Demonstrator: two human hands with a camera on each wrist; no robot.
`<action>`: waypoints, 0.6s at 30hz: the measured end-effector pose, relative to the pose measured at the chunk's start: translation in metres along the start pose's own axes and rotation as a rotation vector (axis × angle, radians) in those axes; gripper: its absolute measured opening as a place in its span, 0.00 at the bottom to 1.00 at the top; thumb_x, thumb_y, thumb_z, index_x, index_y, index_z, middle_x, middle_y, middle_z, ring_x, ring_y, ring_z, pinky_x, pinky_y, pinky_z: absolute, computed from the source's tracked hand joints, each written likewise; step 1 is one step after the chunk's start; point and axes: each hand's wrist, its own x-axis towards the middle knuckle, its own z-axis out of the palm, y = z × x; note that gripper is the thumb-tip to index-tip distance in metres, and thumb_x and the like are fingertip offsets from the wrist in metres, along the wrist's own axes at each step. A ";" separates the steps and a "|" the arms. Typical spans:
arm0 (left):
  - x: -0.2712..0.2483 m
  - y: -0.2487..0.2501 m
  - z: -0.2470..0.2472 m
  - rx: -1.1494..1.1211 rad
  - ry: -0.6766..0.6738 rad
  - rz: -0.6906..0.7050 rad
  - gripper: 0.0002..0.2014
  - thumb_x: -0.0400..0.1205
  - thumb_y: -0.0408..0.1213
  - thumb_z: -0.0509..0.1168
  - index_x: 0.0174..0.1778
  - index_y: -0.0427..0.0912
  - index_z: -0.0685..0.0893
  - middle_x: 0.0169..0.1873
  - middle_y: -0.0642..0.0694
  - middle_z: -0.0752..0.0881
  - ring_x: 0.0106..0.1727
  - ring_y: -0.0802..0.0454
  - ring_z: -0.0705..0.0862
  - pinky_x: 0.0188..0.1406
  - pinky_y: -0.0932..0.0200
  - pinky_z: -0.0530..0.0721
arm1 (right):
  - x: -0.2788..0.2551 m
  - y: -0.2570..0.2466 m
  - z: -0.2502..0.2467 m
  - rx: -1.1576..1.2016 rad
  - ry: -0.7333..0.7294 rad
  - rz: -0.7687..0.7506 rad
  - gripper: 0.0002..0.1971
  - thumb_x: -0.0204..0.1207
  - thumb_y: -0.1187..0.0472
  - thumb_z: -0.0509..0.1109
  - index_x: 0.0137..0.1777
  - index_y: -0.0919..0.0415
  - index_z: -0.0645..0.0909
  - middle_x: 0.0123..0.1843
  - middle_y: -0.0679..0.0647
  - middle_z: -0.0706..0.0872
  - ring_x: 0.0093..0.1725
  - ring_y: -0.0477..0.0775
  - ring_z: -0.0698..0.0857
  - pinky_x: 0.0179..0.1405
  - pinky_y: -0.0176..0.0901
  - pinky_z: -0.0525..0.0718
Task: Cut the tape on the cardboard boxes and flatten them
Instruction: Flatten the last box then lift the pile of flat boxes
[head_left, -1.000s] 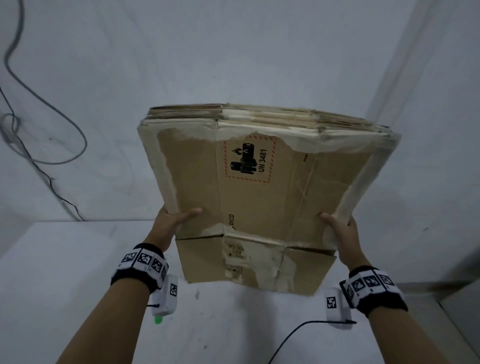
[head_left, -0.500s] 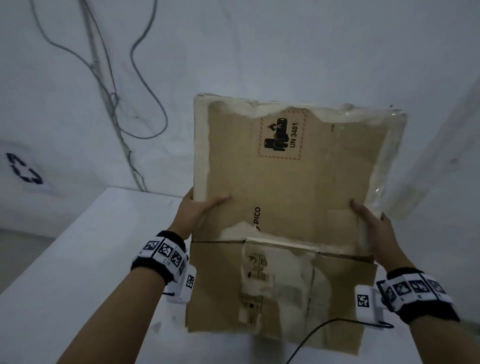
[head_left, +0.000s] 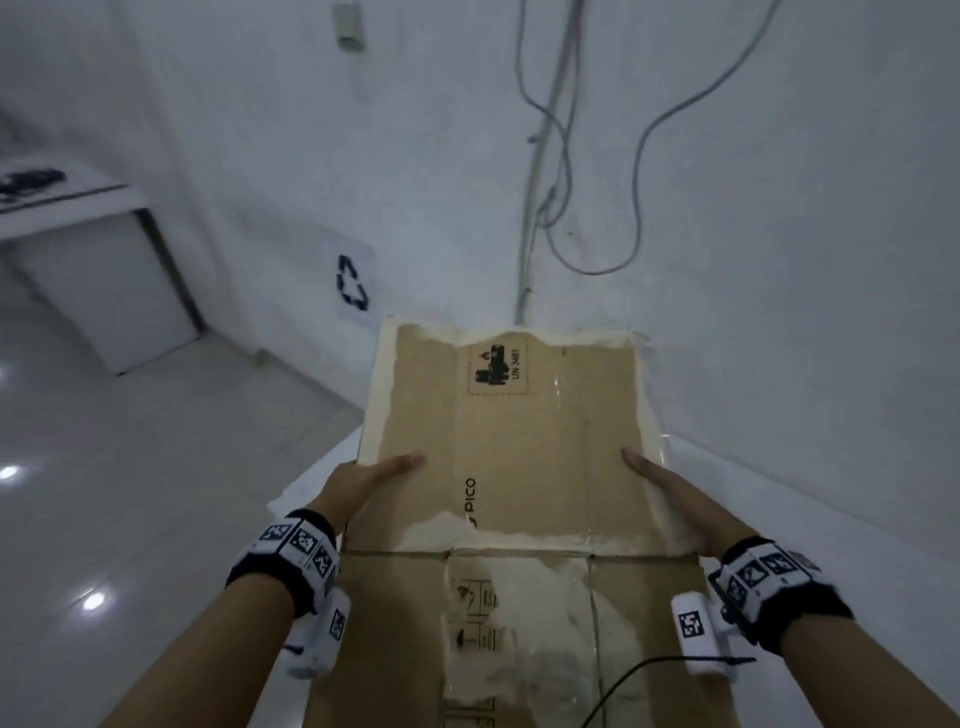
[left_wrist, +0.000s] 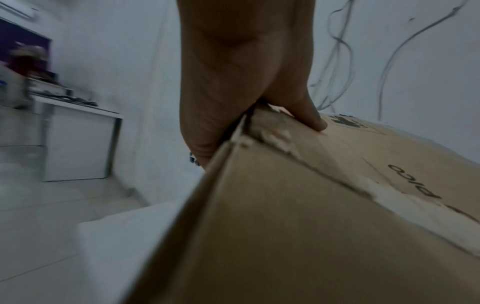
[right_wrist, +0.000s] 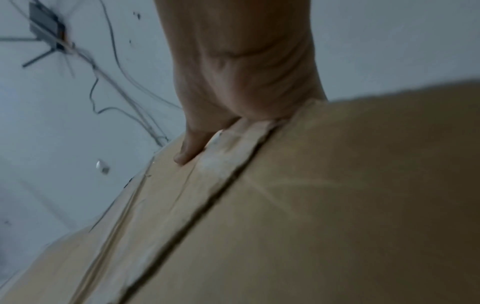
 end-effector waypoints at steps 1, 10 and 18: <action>-0.006 -0.013 -0.028 -0.018 0.049 -0.020 0.39 0.57 0.60 0.83 0.57 0.39 0.86 0.47 0.43 0.91 0.46 0.44 0.90 0.42 0.52 0.90 | 0.012 -0.002 0.032 -0.037 -0.042 0.018 0.31 0.73 0.35 0.72 0.69 0.56 0.82 0.63 0.52 0.89 0.66 0.55 0.84 0.74 0.52 0.73; -0.021 -0.096 -0.195 0.049 0.379 -0.232 0.48 0.54 0.70 0.79 0.55 0.30 0.83 0.46 0.38 0.87 0.46 0.43 0.85 0.47 0.50 0.84 | 0.107 -0.014 0.230 -0.263 -0.300 0.074 0.38 0.69 0.28 0.71 0.72 0.52 0.80 0.66 0.51 0.88 0.70 0.56 0.82 0.81 0.60 0.66; 0.041 -0.086 -0.288 0.110 0.477 -0.274 0.65 0.39 0.76 0.73 0.64 0.29 0.79 0.58 0.35 0.84 0.55 0.37 0.82 0.61 0.42 0.82 | 0.171 -0.051 0.331 -0.318 -0.343 0.103 0.30 0.73 0.28 0.65 0.68 0.45 0.76 0.74 0.50 0.79 0.78 0.59 0.71 0.80 0.69 0.58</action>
